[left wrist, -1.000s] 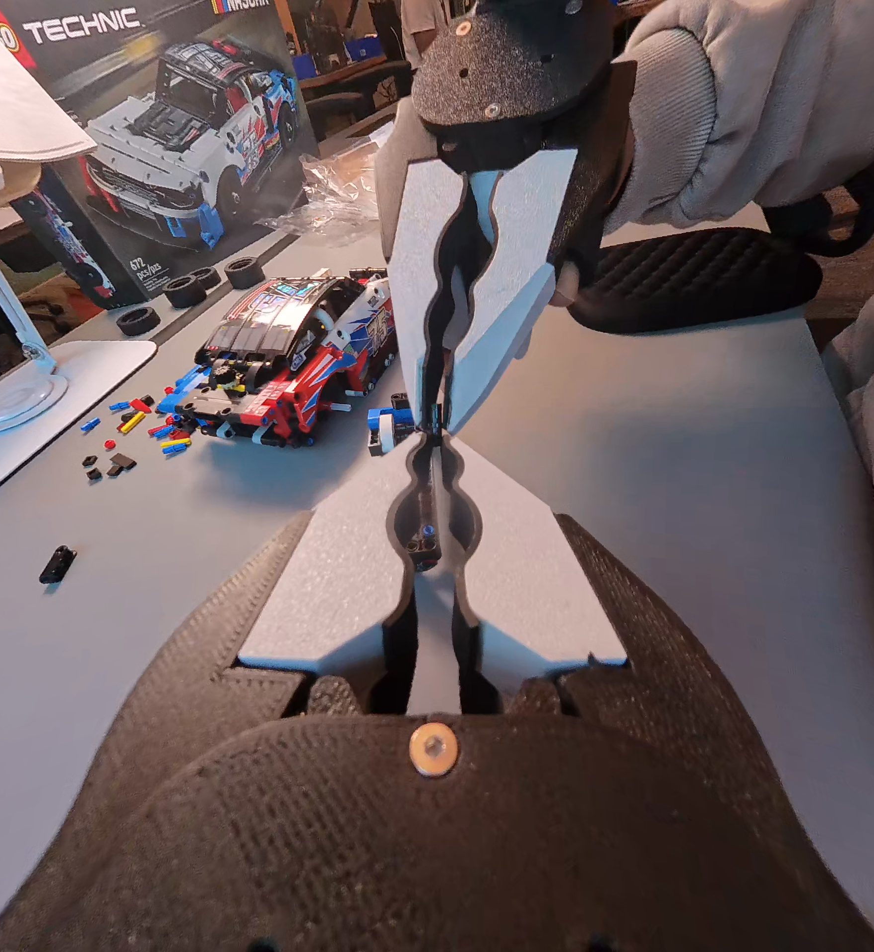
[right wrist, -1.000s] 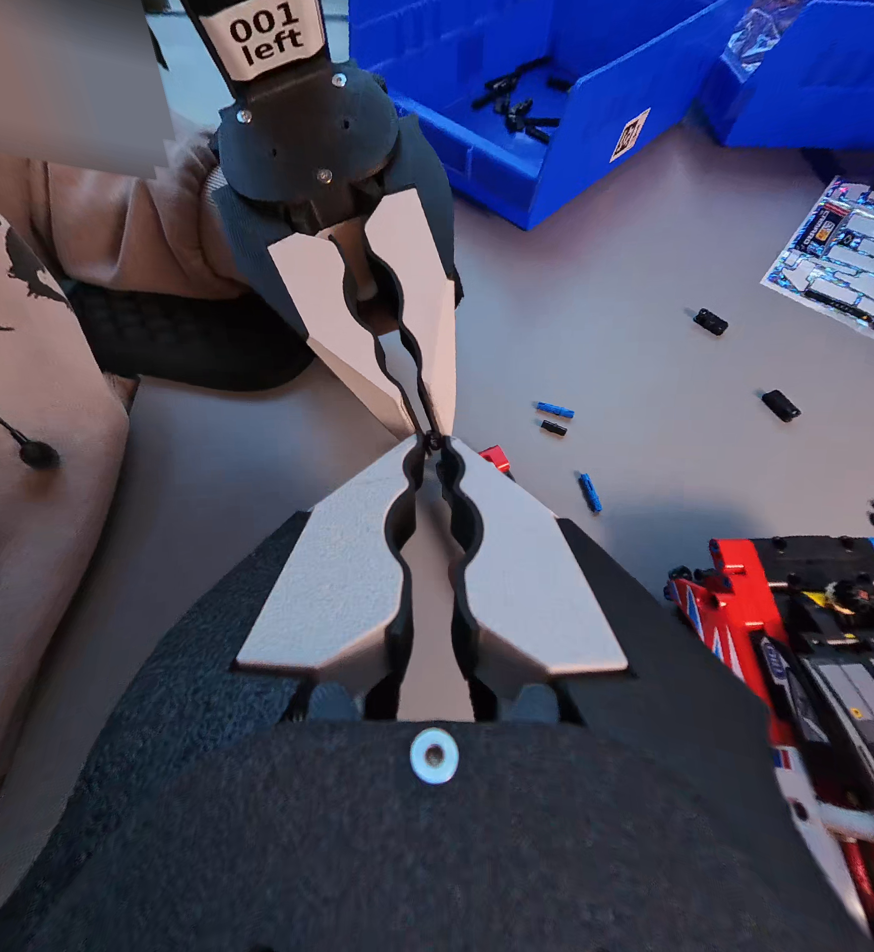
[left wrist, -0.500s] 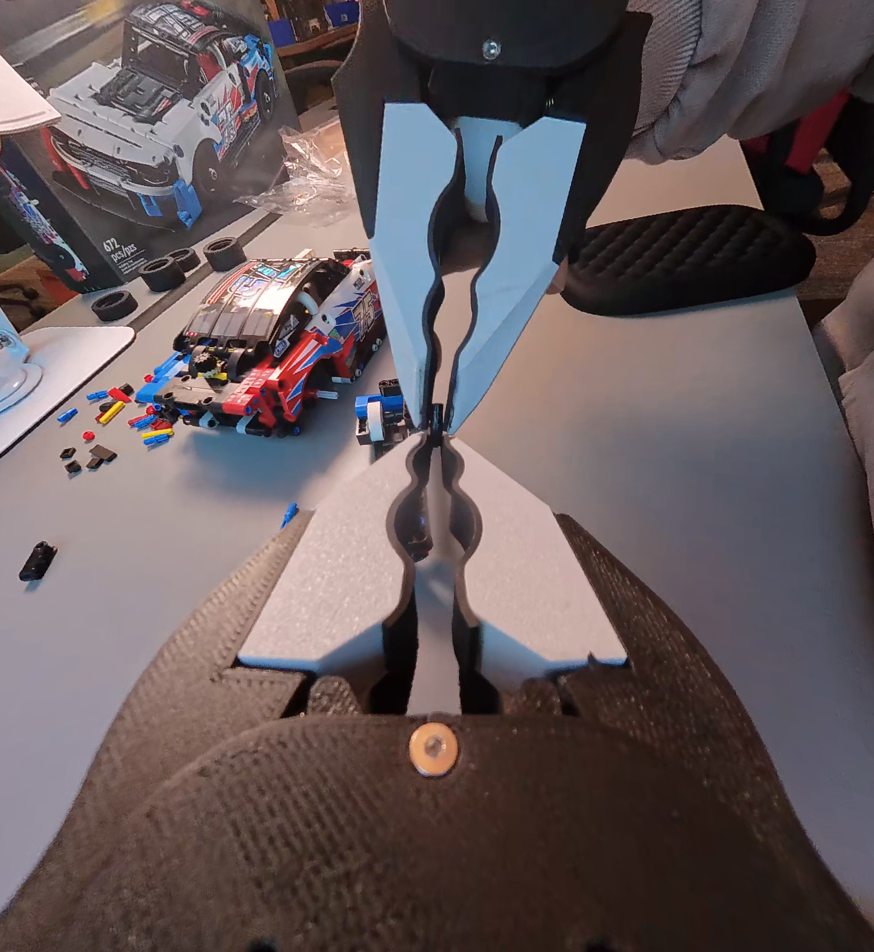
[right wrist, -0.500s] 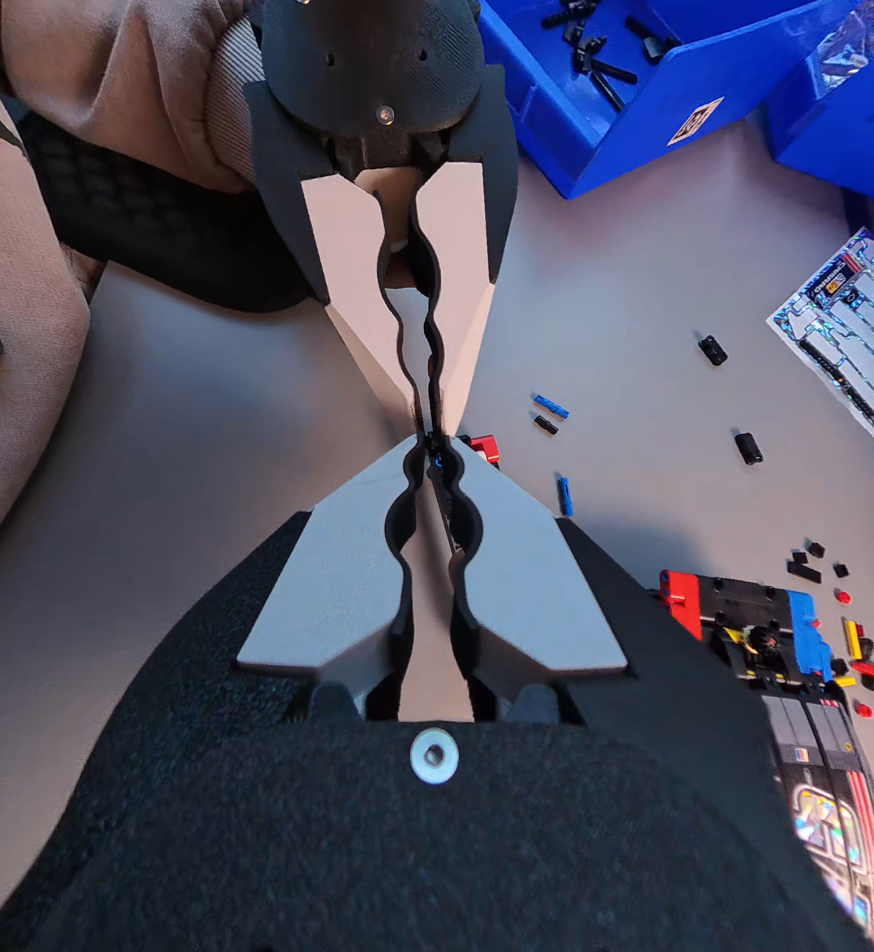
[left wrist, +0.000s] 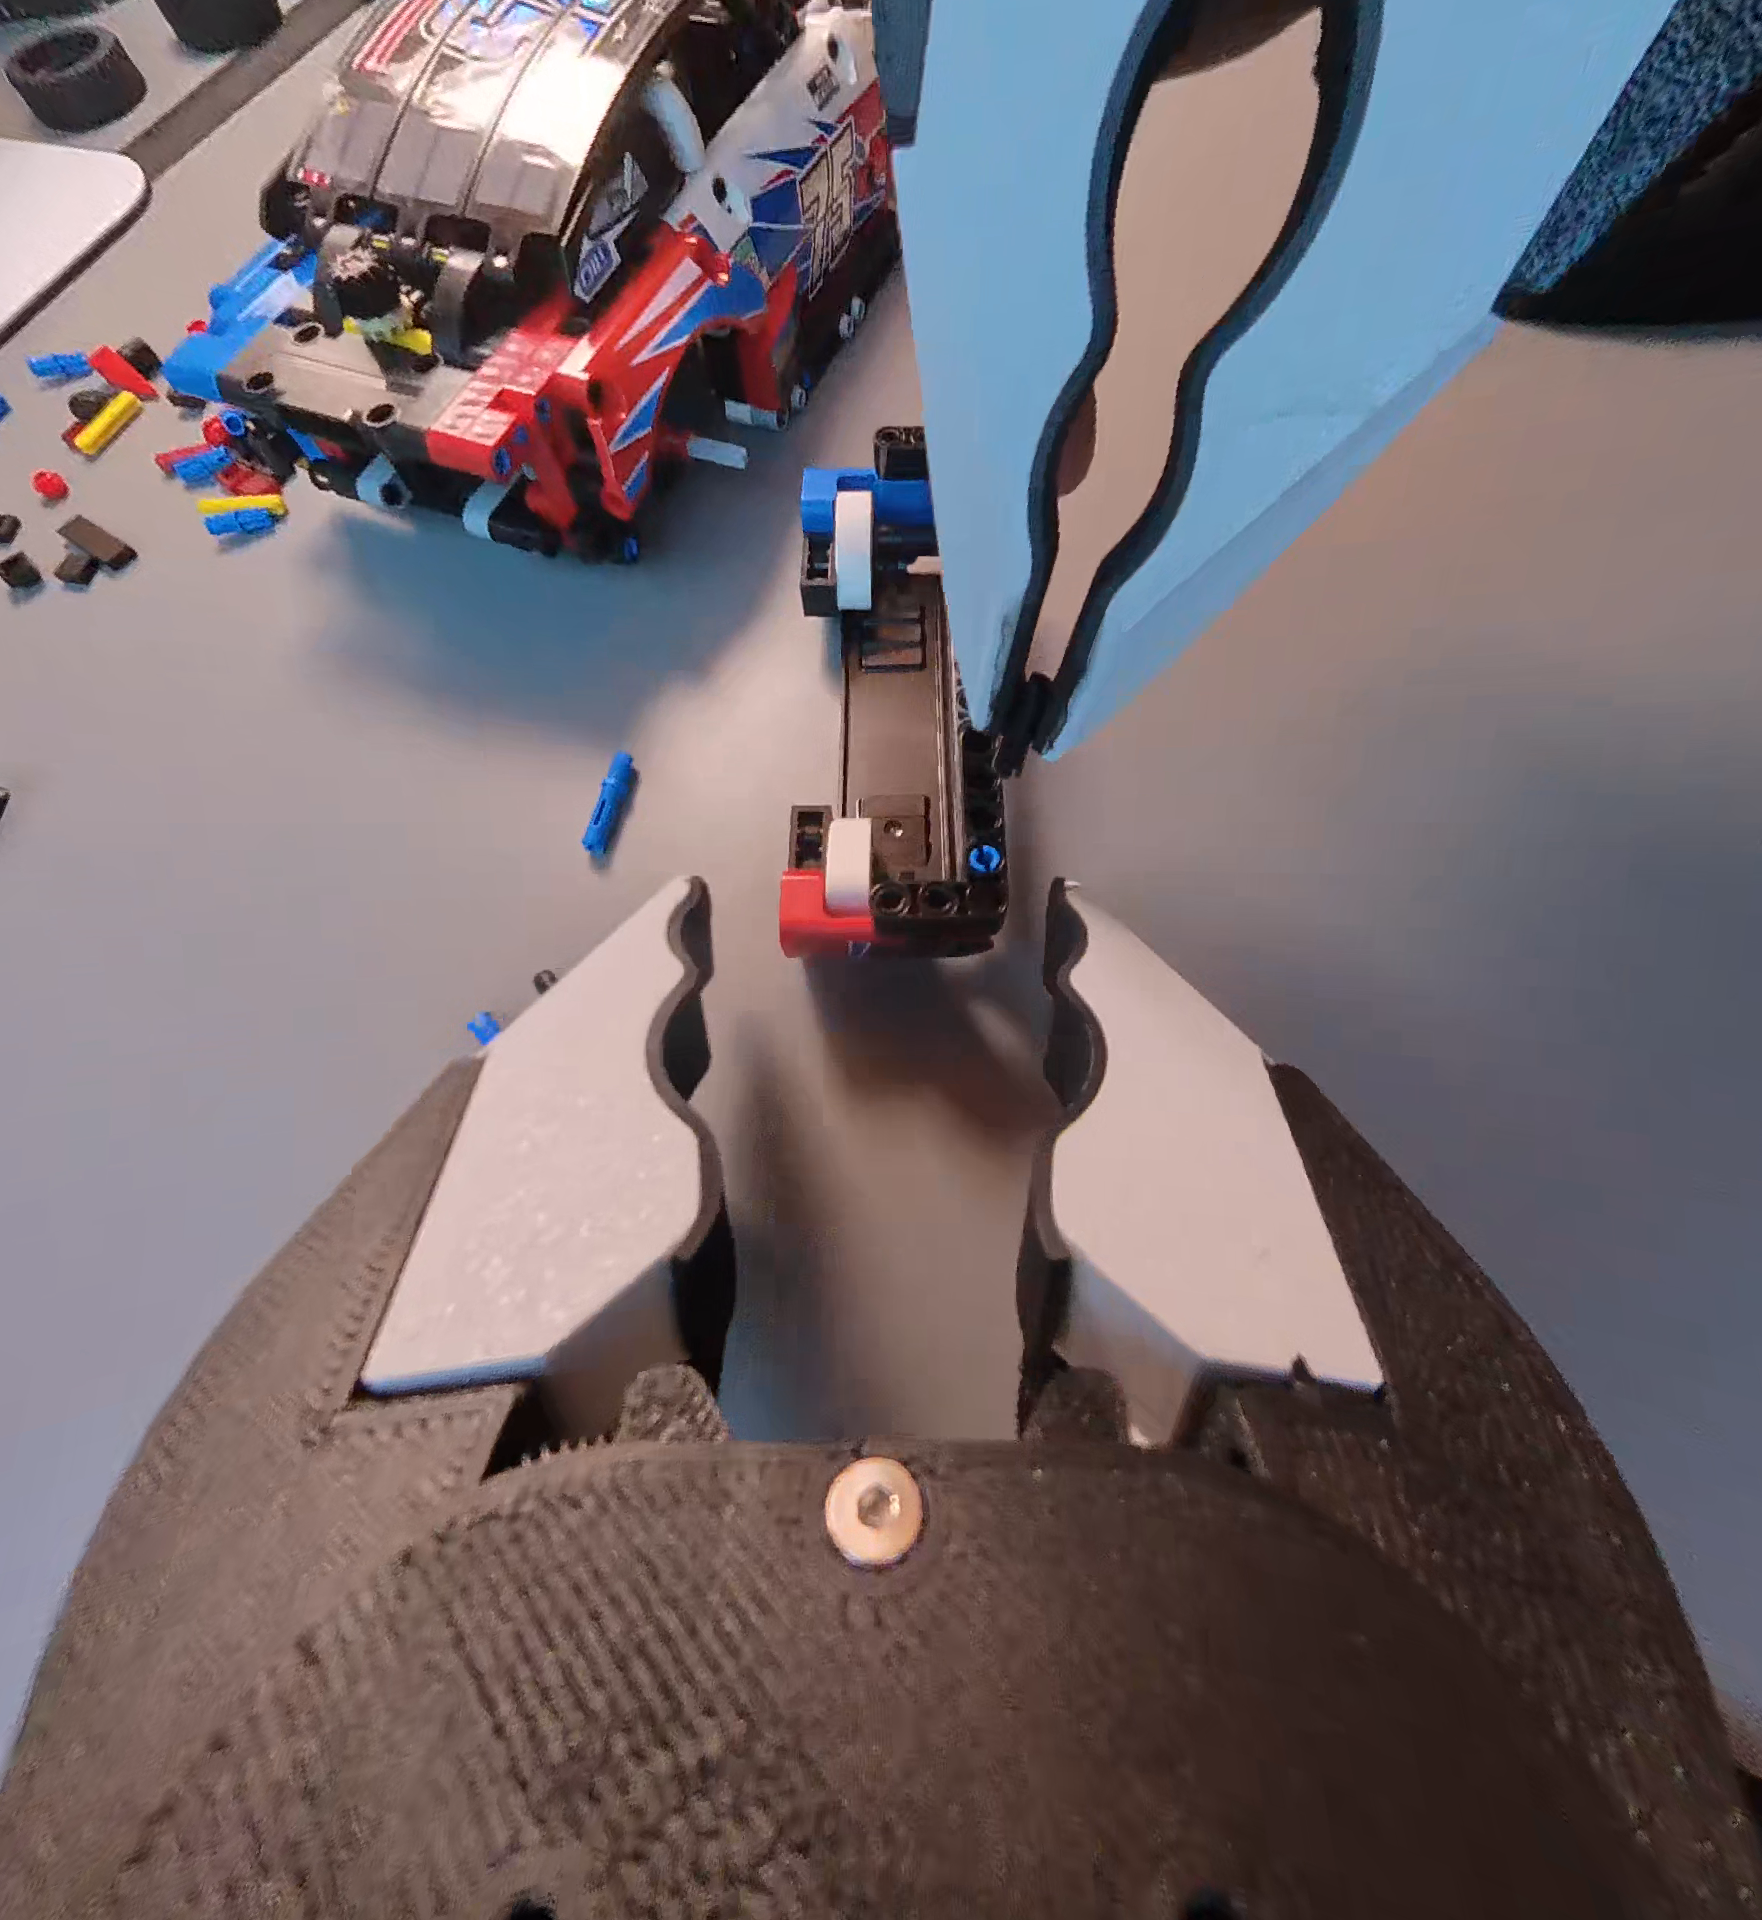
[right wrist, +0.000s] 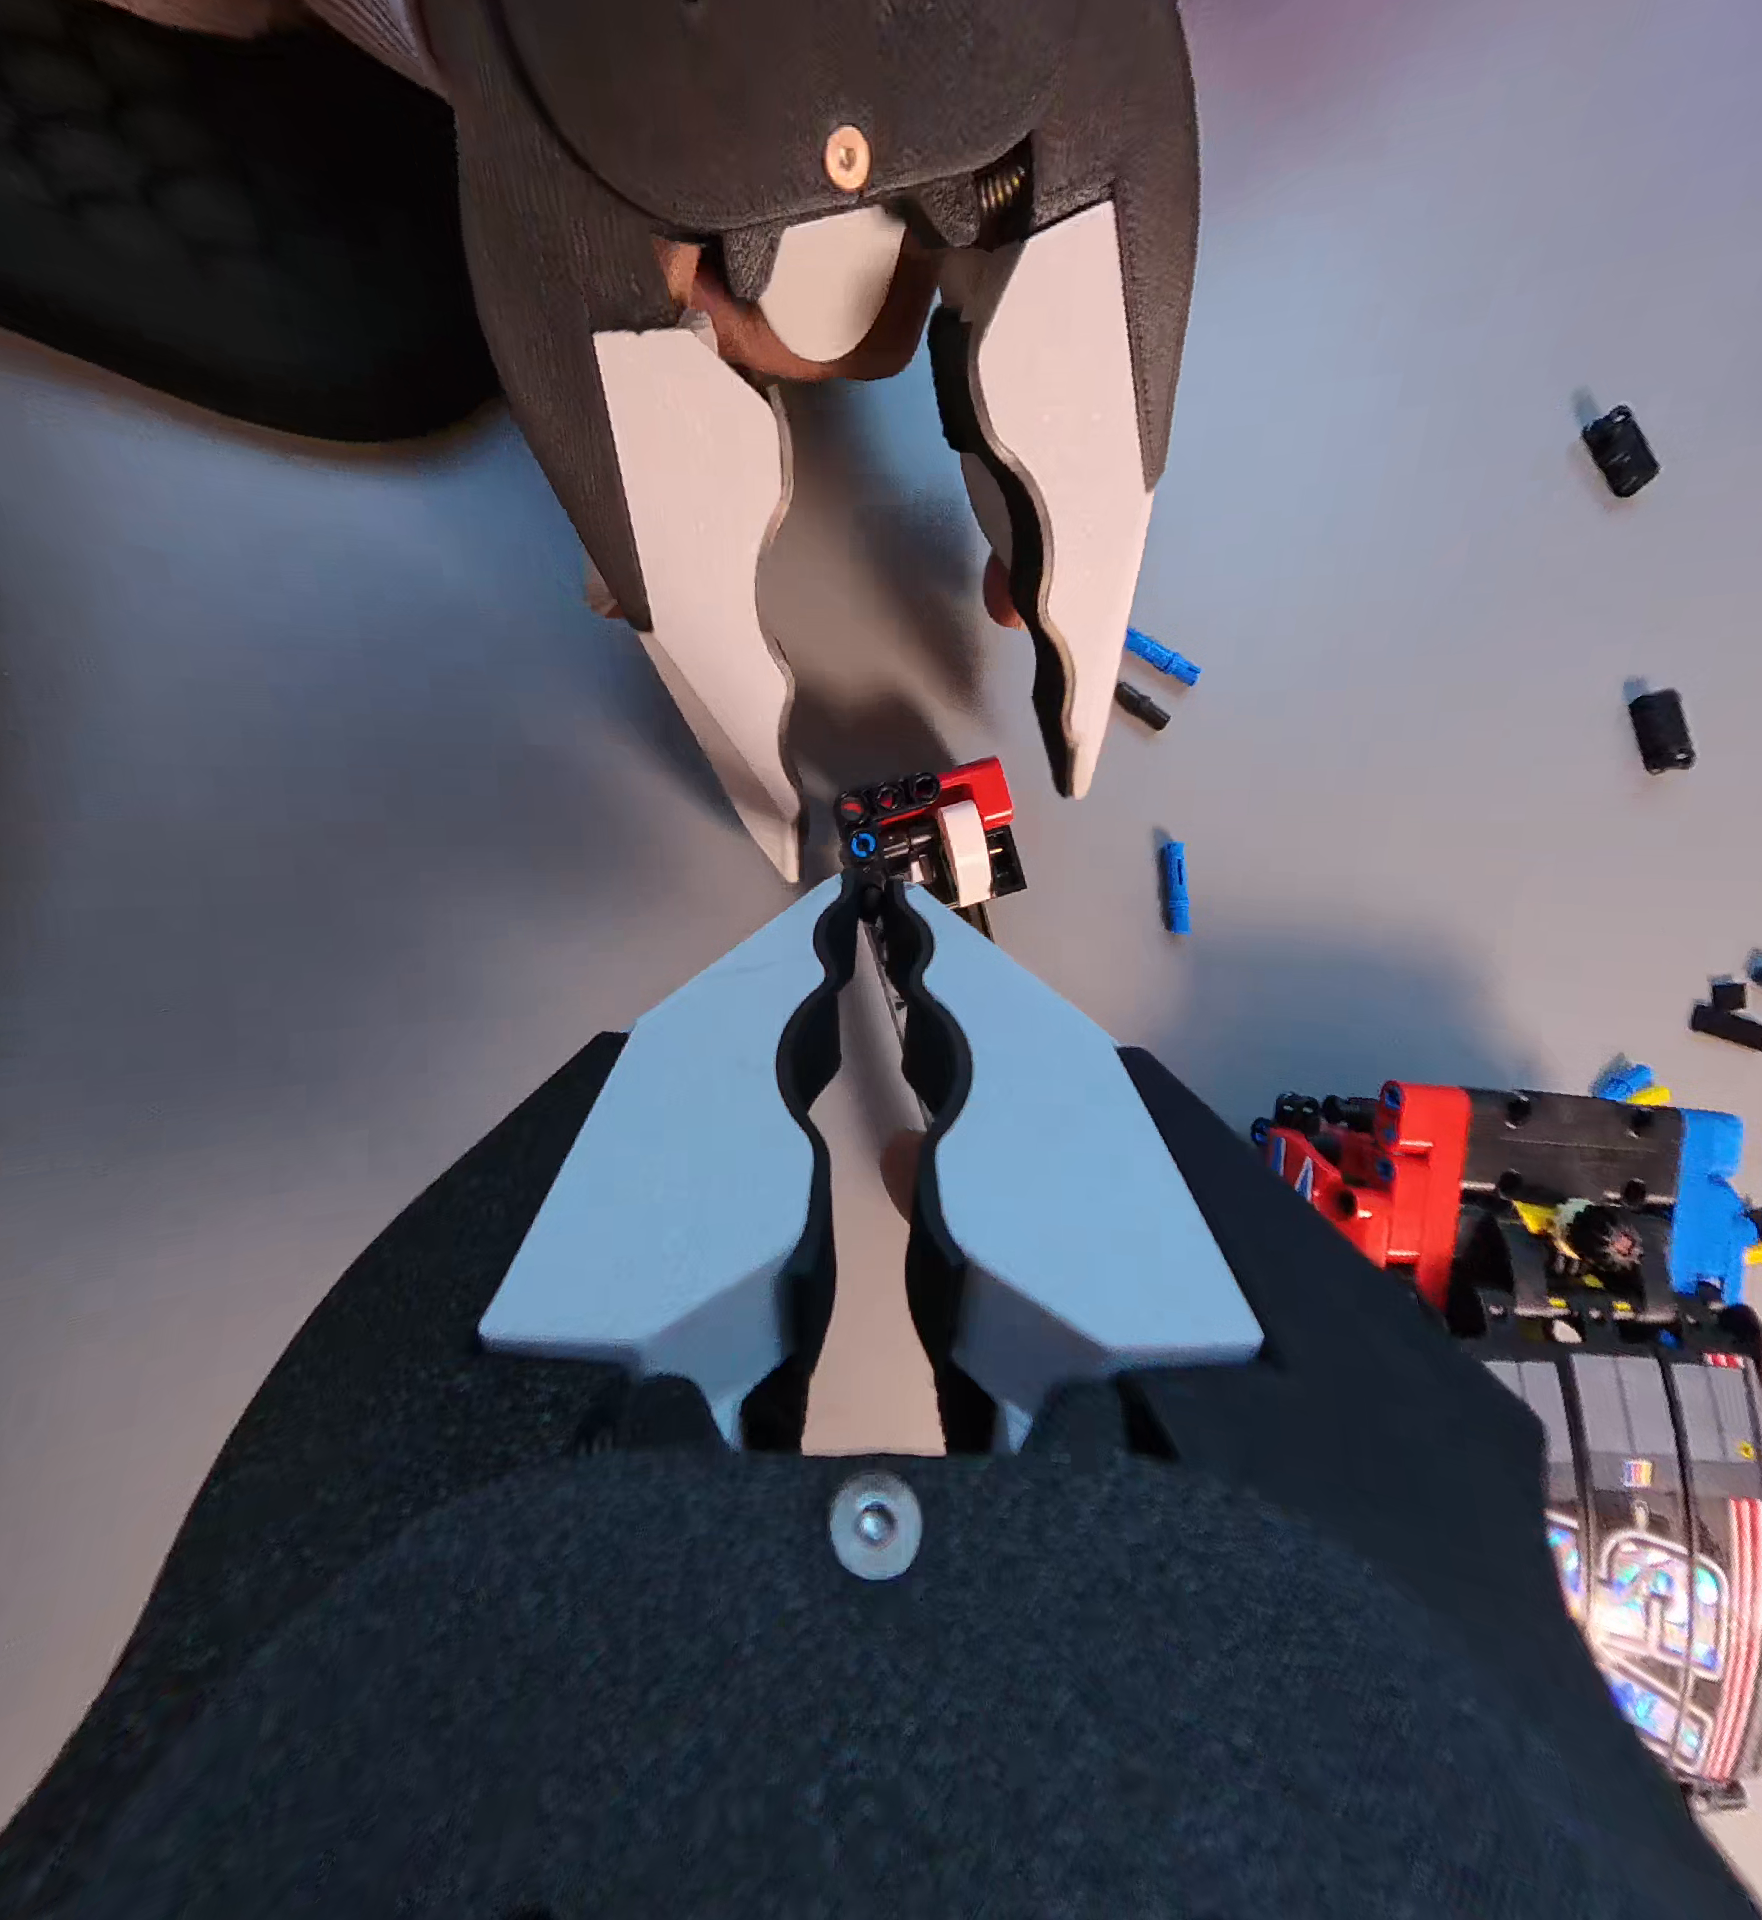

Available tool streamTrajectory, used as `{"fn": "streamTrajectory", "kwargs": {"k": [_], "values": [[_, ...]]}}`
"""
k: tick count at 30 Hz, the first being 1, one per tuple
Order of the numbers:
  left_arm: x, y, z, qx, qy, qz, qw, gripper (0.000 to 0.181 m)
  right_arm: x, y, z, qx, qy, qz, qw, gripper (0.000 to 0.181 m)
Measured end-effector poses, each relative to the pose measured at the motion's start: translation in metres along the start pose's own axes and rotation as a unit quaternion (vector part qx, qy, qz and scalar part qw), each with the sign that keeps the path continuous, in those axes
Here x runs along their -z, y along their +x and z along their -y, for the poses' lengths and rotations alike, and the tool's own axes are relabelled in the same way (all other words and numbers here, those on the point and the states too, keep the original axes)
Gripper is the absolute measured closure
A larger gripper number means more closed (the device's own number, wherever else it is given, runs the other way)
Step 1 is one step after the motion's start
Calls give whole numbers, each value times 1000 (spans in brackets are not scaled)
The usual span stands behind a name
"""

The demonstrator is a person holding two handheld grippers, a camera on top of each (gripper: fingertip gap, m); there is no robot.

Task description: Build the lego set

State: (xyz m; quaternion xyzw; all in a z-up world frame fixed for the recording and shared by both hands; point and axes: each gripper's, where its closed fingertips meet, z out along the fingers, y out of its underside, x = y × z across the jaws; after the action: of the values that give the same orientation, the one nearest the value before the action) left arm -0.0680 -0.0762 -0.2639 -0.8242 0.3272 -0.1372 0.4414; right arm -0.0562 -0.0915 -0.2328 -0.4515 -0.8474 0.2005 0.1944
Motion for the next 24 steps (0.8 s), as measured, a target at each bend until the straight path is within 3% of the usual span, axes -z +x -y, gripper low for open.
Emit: {"fn": "streamTrajectory", "kwargs": {"k": [1, 4, 24], "values": [[-1, 0, 1, 0, 0, -1, 1000, 122, -2, 0, -1, 1, -9, 1, 1000, 179], [-1, 0, 3, -2, 7, 1, 1000, 141, -7, 0, -6, 1, -38, 7, 999, 179], [1, 2, 1, -8, -2, 9, 1000, 142, -14, 0, -6, 3, -130, 26, 991, 180]]}}
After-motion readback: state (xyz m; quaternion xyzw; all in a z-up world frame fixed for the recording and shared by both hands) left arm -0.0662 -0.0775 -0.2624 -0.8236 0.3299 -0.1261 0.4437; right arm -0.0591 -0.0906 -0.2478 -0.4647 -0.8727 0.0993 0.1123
